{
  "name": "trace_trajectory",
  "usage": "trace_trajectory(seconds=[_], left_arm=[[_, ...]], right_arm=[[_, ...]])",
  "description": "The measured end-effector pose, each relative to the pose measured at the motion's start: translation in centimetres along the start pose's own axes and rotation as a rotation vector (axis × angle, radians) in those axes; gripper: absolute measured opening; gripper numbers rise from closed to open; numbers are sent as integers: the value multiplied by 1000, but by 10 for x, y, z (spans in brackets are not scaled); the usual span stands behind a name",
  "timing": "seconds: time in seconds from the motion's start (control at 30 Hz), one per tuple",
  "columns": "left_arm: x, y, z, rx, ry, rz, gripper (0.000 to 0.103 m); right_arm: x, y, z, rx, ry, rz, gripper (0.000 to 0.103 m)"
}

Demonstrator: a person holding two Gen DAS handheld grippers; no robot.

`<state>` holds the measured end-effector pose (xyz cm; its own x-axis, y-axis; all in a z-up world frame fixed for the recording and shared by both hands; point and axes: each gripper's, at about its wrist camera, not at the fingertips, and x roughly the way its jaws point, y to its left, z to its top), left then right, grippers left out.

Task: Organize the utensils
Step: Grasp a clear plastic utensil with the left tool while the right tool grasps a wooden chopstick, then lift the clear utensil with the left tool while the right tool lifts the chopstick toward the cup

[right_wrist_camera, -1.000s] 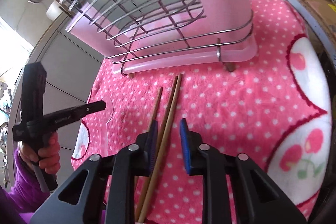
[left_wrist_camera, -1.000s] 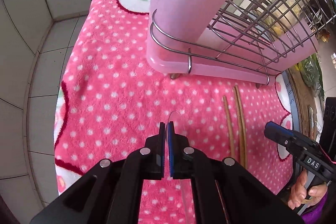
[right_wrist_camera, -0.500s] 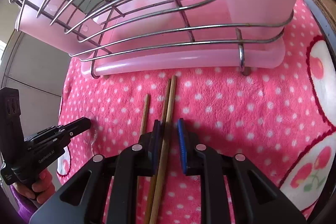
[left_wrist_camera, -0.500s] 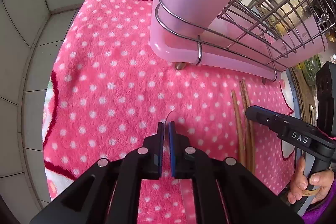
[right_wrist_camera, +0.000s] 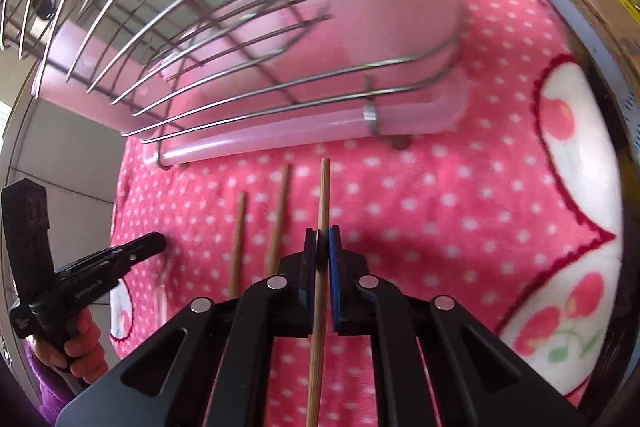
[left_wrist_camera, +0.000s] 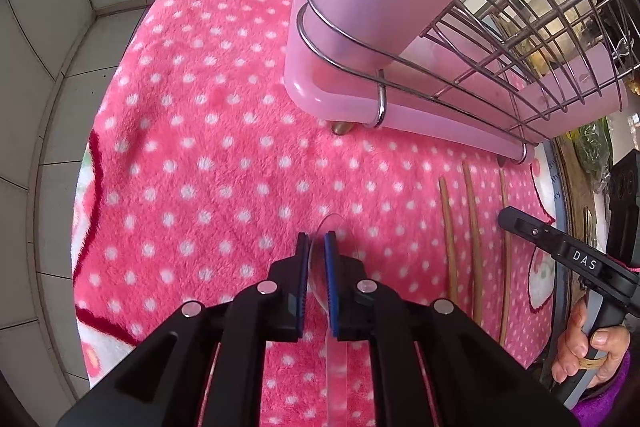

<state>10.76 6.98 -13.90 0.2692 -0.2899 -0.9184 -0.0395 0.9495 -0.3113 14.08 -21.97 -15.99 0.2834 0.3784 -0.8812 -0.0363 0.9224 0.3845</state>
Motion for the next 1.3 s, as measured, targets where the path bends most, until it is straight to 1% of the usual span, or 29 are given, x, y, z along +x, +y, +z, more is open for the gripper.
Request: trace_trajectory(seconds=[0.17, 0.33, 0.43, 0.47, 0.6, 0.63, 0.67, 0.73, 0.83, 0.97, 1.0, 1.1, 1.13, 1.2, 1.3], left_arm=[[2, 1, 0, 9, 3, 17, 9], [6, -11, 3, 44, 31, 38, 14], [9, -18, 7, 65, 48, 53, 15], [10, -21, 8, 75, 53, 60, 15], [14, -32, 12, 111, 55, 85, 15], [14, -34, 12, 122, 52, 91, 14], [15, -35, 12, 130, 47, 95, 10], [11, -37, 12, 122, 35, 82, 5], [0, -37, 12, 86, 1, 39, 3], [-14, -42, 11, 67, -45, 19, 3], [-17, -41, 9, 62, -55, 11, 3], [-31, -42, 9, 63, -109, -3, 3], [-36, -44, 8, 68, -134, 3, 3], [-49, -47, 7, 79, -190, -6, 3], [-68, -54, -1, 90, -266, -11, 3]], right_arm=[[-1, -16, -3, 21, -8, -15, 6], [4, -2, -4, -33, -3, -64, 7], [8, 0, 1, -40, 26, -64, 7], [19, 12, 2, -43, 32, -66, 7], [23, 15, 5, -62, 39, -73, 7], [24, 17, 6, -67, 31, -69, 7], [24, 17, 5, -75, 20, -65, 7], [19, 10, 3, -67, -1, -44, 7], [8, 0, -3, -46, -38, -6, 6], [-14, -11, -10, -47, -92, 19, 6], [-21, -12, -11, -52, -114, 37, 6], [-43, -14, -17, -71, -178, 46, 6], [-52, -12, -20, -76, -205, 62, 6], [-66, -13, -25, -84, -248, 56, 6], [-85, -14, -33, -86, -319, 84, 6]])
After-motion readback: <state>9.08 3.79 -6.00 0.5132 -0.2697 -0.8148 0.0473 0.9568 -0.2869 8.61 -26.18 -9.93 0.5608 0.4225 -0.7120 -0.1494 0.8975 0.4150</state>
